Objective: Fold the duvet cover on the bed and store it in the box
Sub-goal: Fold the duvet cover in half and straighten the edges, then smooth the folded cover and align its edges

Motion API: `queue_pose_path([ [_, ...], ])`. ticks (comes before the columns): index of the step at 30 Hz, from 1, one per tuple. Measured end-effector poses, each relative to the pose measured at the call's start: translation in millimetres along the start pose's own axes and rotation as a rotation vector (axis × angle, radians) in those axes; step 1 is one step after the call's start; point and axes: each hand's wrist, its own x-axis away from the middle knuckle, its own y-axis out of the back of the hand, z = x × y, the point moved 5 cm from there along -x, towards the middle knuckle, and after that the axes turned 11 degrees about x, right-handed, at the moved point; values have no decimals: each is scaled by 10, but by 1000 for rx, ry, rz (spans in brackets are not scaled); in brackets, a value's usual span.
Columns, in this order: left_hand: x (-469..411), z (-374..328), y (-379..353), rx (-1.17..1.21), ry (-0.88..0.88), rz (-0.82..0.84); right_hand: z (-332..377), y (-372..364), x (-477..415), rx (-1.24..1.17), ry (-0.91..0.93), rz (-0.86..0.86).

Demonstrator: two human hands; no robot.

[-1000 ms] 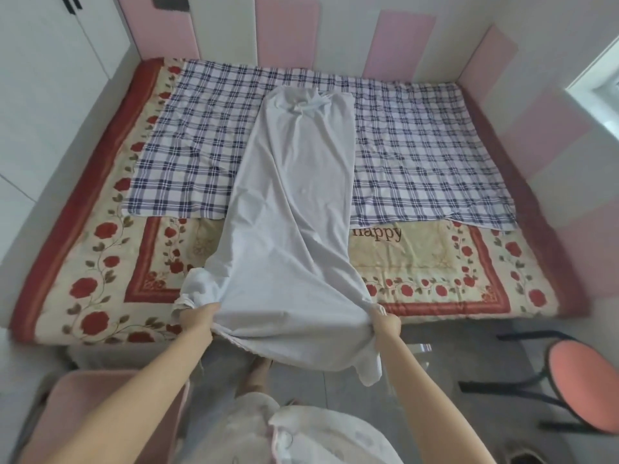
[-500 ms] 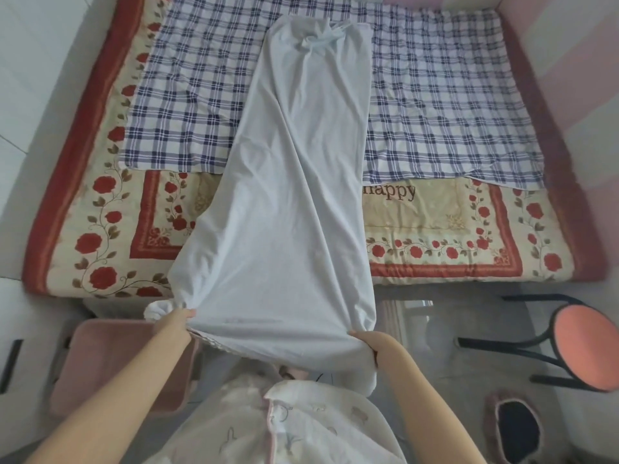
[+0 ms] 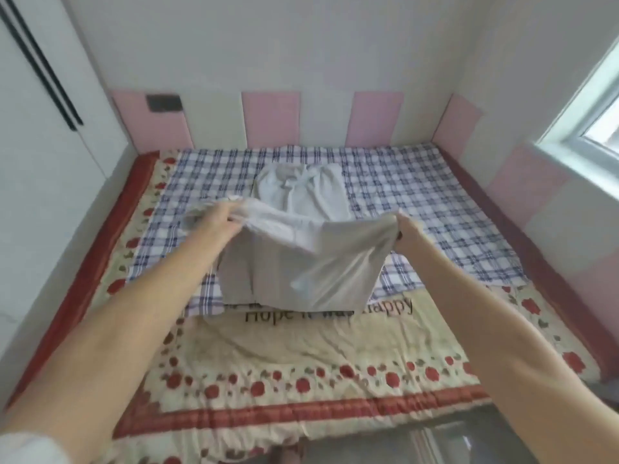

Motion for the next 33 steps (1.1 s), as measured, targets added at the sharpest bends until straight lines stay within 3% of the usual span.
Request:
queue_pose_path([
  [1,-77,-665,-406,52,-129,129,996,-277,86,-61,64,34],
  [2,-114,-1147,-609,181,-250,153,1549,-262,313,-159,205,-149],
  [3,-246,-1612,-764,398,-358,242,2194,-353,486,-296,433,-116],
  [5,-141,-2351,-1057,444,-515,244,3091,-432,822,-286,674,-132],
  [7,-90,-2403,-1012,396,-571,231,3304,-344,856,-240,752,-105],
  [10,-72,-2171,-880,445,-505,197,3170,-218,732,-145,675,-162],
  [15,-484,-1176,-338,392,-316,-56,1956,38,238,39,392,-281],
  [21,-1300,266,460,348,-48,-231,534,238,-490,324,93,-351],
  [26,-1855,1865,1470,342,157,-410,-1141,443,-1065,474,-109,-400],
  [28,-2029,2750,2017,295,278,-512,-2212,583,-1396,616,-243,-394],
  [33,-2091,4077,2803,252,399,-633,-3950,723,-1378,654,-486,-425],
])
